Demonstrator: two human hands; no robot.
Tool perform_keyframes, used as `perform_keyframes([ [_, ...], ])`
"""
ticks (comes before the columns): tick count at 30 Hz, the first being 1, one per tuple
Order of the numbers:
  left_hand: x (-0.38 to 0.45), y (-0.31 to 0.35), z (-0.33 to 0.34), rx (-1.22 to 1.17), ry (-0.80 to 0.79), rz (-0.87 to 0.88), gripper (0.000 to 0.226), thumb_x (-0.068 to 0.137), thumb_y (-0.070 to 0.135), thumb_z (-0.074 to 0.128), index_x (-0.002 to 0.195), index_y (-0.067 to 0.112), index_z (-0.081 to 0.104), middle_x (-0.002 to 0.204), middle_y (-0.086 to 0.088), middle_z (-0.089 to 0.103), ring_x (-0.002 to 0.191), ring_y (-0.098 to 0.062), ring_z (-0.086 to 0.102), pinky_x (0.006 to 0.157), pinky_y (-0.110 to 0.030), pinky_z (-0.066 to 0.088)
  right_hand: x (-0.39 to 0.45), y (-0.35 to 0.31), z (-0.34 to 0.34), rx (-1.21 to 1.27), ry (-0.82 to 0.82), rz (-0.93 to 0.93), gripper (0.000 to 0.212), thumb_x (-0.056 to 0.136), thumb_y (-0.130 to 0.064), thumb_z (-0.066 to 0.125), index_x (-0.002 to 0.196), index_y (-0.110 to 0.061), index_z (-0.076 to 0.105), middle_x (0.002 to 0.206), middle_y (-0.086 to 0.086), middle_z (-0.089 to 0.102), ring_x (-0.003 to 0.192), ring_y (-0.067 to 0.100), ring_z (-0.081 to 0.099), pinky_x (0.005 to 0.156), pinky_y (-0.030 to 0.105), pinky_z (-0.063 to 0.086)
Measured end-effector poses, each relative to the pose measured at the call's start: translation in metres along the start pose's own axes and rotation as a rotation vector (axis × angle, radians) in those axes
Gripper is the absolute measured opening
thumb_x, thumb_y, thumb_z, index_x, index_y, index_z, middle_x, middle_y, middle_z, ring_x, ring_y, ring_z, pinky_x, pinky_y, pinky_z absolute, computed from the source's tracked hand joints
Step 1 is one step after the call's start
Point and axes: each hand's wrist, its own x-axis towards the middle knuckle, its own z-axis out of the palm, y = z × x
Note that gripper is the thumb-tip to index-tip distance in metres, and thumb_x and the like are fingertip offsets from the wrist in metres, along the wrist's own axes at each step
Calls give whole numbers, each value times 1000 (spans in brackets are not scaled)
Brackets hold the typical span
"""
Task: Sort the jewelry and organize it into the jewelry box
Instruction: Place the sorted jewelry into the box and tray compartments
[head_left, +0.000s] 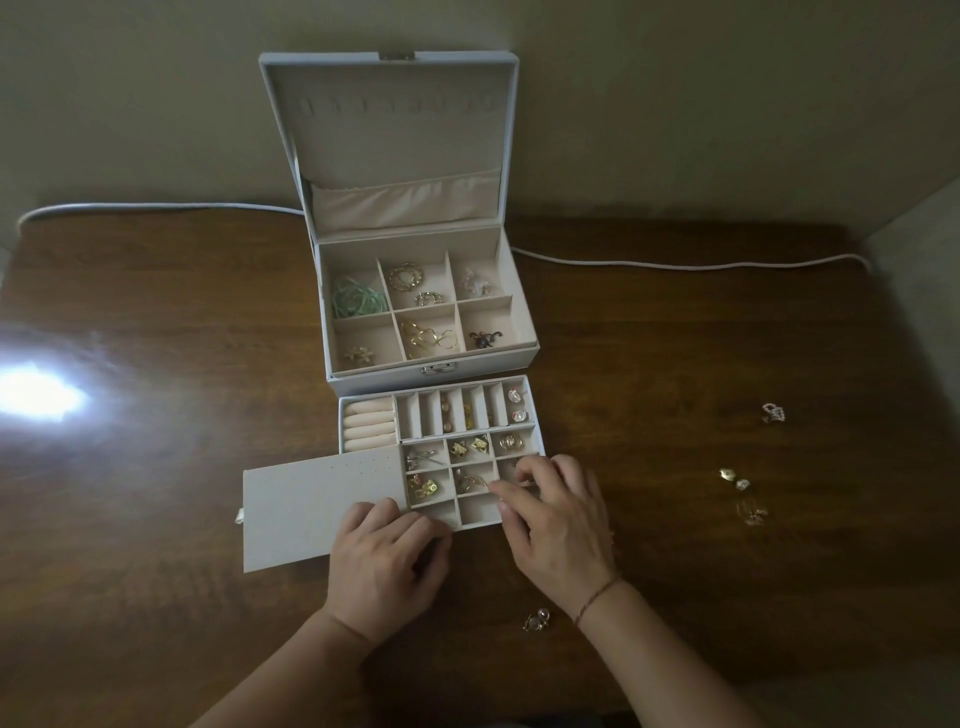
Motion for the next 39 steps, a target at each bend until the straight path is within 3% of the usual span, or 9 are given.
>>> perform_keyframes([
  [3,1,0,0,4,6,4,4,80,27,70,77,24,70,72,10,68,65,-16,53,65,-30,35,-2,3,0,-15,-16,-18,26,92,-36,50,113,-35,65,109,-10,54,105,15,45,83,34,42],
  [8,0,1,0,6,19,7,4,79,26,71,76,24,69,72,11,68,65,-16,53,66,-30,34,-11,14,-1,-43,126,129,21,90,-34,55,99,-25,71,113,-7,61,115,22,47,88,43,45],
  [15,1,1,0,10,7,3,4,79,27,70,77,23,70,72,10,68,65,-16,54,66,-29,34,-14,19,4,-96,-27,166,33,94,-47,46,119,-32,63,145,0,43,140,30,27,107,52,35],
  [20,-1,1,-2,1,-25,-5,7,82,27,66,79,23,70,72,11,67,67,-17,52,67,-31,35,-17,24,5,-13,-14,217,36,94,-47,46,124,-31,59,141,-3,46,139,25,29,107,48,37],
  [28,-14,-5,-17,16,-138,64,17,87,27,64,98,20,75,86,6,66,77,-21,57,74,-37,44,-28,27,8,-30,-137,205,49,97,-59,24,137,-37,43,142,-4,46,140,27,27,108,52,36],
  [33,-17,-5,-28,178,-180,-217,49,85,50,55,114,14,71,120,-9,65,111,-36,53,101,-53,36,-32,30,5,-43,-197,195,48,98,-58,23,141,-41,37,145,-4,42,142,28,23,110,53,32],
  [39,-9,9,-22,227,-184,-395,66,79,63,48,115,14,71,124,-11,62,120,-42,49,113,-59,20,-37,48,-5,32,-157,168,46,99,-56,28,141,-41,36,144,-12,42,142,20,23,114,47,28],
])
